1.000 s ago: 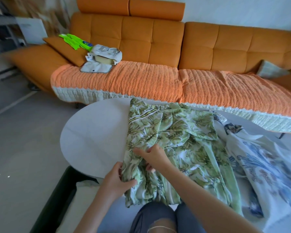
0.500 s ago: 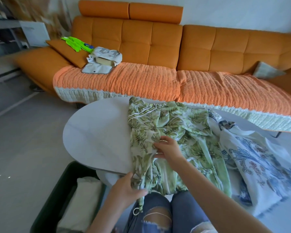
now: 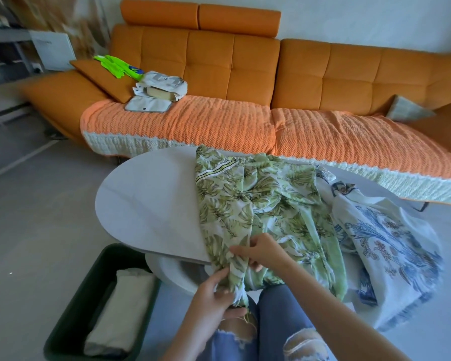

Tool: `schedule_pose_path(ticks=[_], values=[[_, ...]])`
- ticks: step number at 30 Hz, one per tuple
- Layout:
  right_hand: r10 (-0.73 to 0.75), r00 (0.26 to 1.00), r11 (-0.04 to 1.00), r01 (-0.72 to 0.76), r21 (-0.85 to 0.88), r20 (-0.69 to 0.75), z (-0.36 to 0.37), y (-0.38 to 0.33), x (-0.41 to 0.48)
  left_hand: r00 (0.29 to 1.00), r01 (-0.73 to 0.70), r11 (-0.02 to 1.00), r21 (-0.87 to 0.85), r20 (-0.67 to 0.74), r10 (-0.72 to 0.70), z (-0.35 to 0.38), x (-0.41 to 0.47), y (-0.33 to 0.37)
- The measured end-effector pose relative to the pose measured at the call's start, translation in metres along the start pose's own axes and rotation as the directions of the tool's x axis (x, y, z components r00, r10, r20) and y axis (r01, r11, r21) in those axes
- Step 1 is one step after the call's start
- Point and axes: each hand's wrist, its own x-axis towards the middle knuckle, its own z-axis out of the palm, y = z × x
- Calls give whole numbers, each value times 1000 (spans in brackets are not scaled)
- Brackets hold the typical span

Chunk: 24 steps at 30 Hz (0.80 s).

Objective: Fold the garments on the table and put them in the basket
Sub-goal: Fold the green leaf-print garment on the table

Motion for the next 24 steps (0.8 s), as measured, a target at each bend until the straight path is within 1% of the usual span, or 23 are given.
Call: schedule_pose_path(ticks=[1, 2, 3, 4, 5, 6, 7, 8, 10, 12, 13, 14, 15, 16, 17, 18, 19, 20, 21, 22, 24], values=[[-20, 1000, 997, 19, 68, 15, 1, 0, 0, 1000, -20, 1000, 18, 5, 20, -1, 2, -6], [-24, 1000, 986, 23, 166, 1, 2, 1, 0, 999, -46, 998, 47, -15, 46, -5, 4, -11], [-7, 1000, 966, 14, 259, -27, 3, 3, 0, 991, -100, 986, 132, -73, 110, -10, 6, -15], [19, 998, 942, 1, 337, -57, 3, 4, 1, 967, -176, 945, 277, -133, 219, -17, 9, -17], [48, 995, 925, -13, 379, -85, 2, 6, 1, 932, -216, 884, 415, -183, 313, -24, 13, -19], [72, 992, 910, -24, 413, -103, 2, 8, 0, 904, -232, 828, 510, -201, 377, -30, 16, -19], [89, 990, 890, -30, 454, -110, 1, 10, -2, 904, -215, 824, 524, -212, 370, -33, 19, -18], [105, 989, 858, -35, 512, -108, 2, 13, -2, 930, -175, 860, 479, -207, 304, -32, 19, -13], [142, 986, 809, -68, 584, -82, 3, 16, -3, 975, -40, 926, 377, -186, 118, -27, 24, -8], [144, 989, 829, -100, 550, -38, 7, 13, -5, 984, 22, 941, 338, -172, 39, -19, 29, -8], [137, 990, 864, -108, 491, -24, 9, 10, -9, 986, 23, 958, 287, -164, 25, -14, 28, -7], [139, 990, 907, -121, 404, -14, 9, 8, -13, 988, 16, 974, 225, -154, 19, -11, 29, -8], [133, 991, 952, -127, 277, -6, 7, 7, -18, 991, 14, 986, 169, -133, 8, -10, 30, -10], [97, 995, 985, -97, 144, 9, 4, 6, -24, 993, 19, 991, 130, -115, -4, -10, 30, -11], [47, 997, 996, -52, 74, 62, 1, 8, -27, 994, 27, 995, 99, -104, -16, -11, 28, -12], [14, 995, 997, -21, 72, 104, -2, 12, -27, 996, 30, 995, 95, -91, -21, -11, 26, -13], [4, 994, 993, -17, 118, 110, -3, 15, -26, 996, 40, 994, 100, -82, -32, -13, 25, -15], [15, 998, 985, -27, 171, 67, -3, 18, -23, 996, 62, 990, 128, -72, -53, -14, 24, -18], [29, 1000, 982, -29, 187, 4, -3, 19, -21, 993, 107, 981, 162, -65, -97, -15, 23, -20], [34, 997, 992, -25, 126, -68, -2, 17, -22, 987, 158, 965, 209, -49, -152, -17, 21, -21], [-6, 986, 991, -17, -136, -166, 1, 18, -20, 971, 233, 901, 367, -41, -234, -18, 18, -17]])
